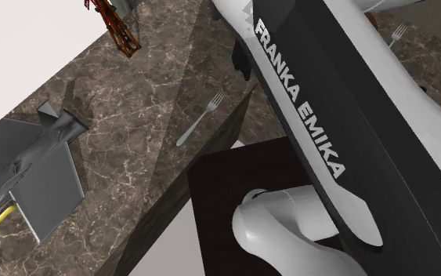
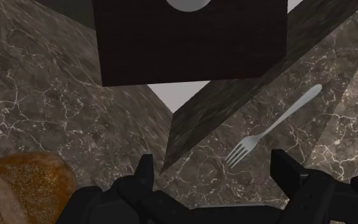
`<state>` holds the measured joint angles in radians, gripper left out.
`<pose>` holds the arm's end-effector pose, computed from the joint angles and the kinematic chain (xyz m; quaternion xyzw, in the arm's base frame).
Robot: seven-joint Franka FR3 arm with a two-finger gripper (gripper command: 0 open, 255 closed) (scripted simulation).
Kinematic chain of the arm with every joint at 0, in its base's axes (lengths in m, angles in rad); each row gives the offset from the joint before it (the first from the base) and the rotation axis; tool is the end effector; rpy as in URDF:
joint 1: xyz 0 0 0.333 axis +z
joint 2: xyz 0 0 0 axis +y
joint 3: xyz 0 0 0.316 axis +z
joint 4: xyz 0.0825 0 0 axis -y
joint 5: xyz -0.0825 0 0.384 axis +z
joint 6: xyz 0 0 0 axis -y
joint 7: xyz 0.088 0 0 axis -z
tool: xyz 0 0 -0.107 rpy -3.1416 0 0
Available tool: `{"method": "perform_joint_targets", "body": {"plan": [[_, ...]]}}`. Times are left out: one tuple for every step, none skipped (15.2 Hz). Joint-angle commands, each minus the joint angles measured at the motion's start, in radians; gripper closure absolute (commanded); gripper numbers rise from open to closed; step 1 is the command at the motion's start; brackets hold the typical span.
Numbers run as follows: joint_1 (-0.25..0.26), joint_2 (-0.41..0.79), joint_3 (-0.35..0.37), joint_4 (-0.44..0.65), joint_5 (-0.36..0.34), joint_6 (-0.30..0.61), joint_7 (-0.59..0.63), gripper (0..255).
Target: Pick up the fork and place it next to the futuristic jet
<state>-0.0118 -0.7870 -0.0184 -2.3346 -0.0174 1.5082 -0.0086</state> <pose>0.2999 -0.0128 0.5955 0.9998 -0.0083 -0.0198 0.0019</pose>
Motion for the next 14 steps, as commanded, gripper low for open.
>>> {"method": "perform_joint_targets", "body": {"plan": [[0.0, 0.0, 0.0, 0.0, 0.0, 0.0, 0.0, 0], [-0.008, -0.011, 0.02, -0.037, 0.015, 0.03, 0.05, 0], [-0.016, -0.021, 0.041, -0.071, 0.03, 0.061, 0.1, 0], [-0.024, -0.028, 0.062, -0.105, 0.046, 0.092, 0.149, 0], [-0.032, -0.033, 0.084, -0.136, 0.062, 0.125, 0.198, 0], [-0.039, -0.036, 0.107, -0.166, 0.078, 0.157, 0.247, 0], [-0.045, -0.036, 0.13, -0.194, 0.095, 0.191, 0.297, 0], [-0.051, -0.033, 0.154, -0.22, 0.111, 0.226, 0.346, 0], [-0.057, -0.028, 0.178, -0.245, 0.128, 0.262, 0.395, 0], [-0.063, -0.02, 0.203, -0.267, 0.145, 0.298, 0.444, 0], [-0.069, -0.009, 0.229, -0.287, 0.161, 0.336, 0.493, 0], [-0.075, 0.005, 0.255, -0.305, 0.178, 0.374, 0.542, 0], [-0.082, 0.022, 0.282, -0.321, 0.193, 0.414, 0.592, 0], [-0.089, 0.042, 0.309, -0.335, 0.208, 0.454, 0.641, 0]]}}
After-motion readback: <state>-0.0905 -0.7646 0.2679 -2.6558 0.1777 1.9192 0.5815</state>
